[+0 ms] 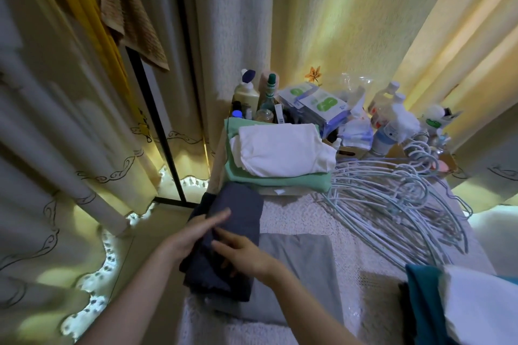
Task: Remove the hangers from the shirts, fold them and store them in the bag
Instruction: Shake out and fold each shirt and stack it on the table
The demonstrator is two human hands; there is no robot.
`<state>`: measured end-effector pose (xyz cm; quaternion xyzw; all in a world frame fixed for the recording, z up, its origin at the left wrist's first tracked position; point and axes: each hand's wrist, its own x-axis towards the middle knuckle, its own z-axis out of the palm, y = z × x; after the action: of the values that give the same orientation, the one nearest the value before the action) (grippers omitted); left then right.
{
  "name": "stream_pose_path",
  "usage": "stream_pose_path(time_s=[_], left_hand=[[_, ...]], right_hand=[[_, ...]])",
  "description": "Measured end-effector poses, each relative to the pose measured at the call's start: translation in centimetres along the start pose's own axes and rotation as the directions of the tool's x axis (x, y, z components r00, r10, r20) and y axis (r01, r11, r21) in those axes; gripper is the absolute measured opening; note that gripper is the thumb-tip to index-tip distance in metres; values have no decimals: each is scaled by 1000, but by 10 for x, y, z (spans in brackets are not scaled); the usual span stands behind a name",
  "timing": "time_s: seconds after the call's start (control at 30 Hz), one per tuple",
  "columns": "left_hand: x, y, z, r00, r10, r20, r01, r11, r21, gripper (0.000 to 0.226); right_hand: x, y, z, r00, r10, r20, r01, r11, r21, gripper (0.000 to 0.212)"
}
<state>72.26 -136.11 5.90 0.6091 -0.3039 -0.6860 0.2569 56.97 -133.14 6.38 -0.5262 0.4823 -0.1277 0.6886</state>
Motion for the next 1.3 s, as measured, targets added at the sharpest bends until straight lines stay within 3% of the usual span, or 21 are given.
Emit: stream_pose_path(time_s=[0.03,0.07,0.13,0.17,0.2,0.33,0.43,0.5,0.57,0.63,0.7,0.77,0.83,0.9,0.93,1.0,1.07,1.13,1.2,1.3], left_hand=[[1,-4,-5,998,45,-50,-39,992,119,41],[4,-8,-9,990,89,-113,-68,982,174,35],[8,-16,-21,964,162,-210,-130,979,157,30],[10,-21,-27,953,185,-241,-153,977,147,31],[12,-28,-31,943,191,-274,-149,975,167,33],[29,-63,-24,917,225,-329,-90,921,378,42],[38,-62,-29,926,228,-300,-71,887,457,45],[38,-51,-44,932,205,-299,-16,847,531,62],[29,-32,-62,912,225,-342,-18,857,515,88],[13,-14,-86,874,314,-371,-135,890,435,100],[-2,-1,-109,857,417,-304,-258,856,447,107],[-17,10,-121,879,447,-163,-351,840,414,116],[-28,21,-116,900,435,-19,-417,874,249,110],[-37,32,-92,929,370,14,-370,929,5,85],[-42,36,-77,938,340,62,-335,939,-82,84],[-46,35,-47,925,298,237,-284,954,-93,106],[-53,28,-13,884,269,382,-279,960,-30,112],[-56,22,12,884,239,401,-272,962,27,97],[-55,22,25,907,239,347,-270,962,45,68],[-50,28,25,929,298,217,-324,941,95,63]], right_hand=[[3,5,5,999,-15,-48,16,999,30,28],[5,12,7,981,-22,-193,36,997,70,17],[8,29,3,825,59,-562,48,984,173,8],[8,35,2,747,121,-654,41,973,227,11],[7,39,3,725,185,-664,-2,964,266,19],[9,38,27,874,343,-345,-196,897,396,35],[17,30,38,865,361,-350,-199,885,420,46],[23,16,36,873,322,-367,-187,915,359,42],[21,-7,26,899,205,-387,-108,960,259,32],[9,-34,8,941,53,-333,-35,998,61,24],[-11,-62,-20,986,-85,-140,61,984,-168,27],[-36,-90,-49,985,-159,69,173,907,-383,32],[-58,-114,-74,966,-147,211,237,830,-505,33],[-75,-128,-96,958,-99,270,238,801,-549,37],[-81,-131,-106,956,-63,287,220,801,-556,39],[-87,-130,-122,951,26,307,164,802,-575,39],[-90,-123,-134,951,101,292,102,789,-606,36],[-94,-108,-146,951,125,283,56,829,-556,32],[-101,-89,-162,946,113,304,18,918,-396,34],[-107,-57,-187,960,114,255,-57,974,-221,37]])
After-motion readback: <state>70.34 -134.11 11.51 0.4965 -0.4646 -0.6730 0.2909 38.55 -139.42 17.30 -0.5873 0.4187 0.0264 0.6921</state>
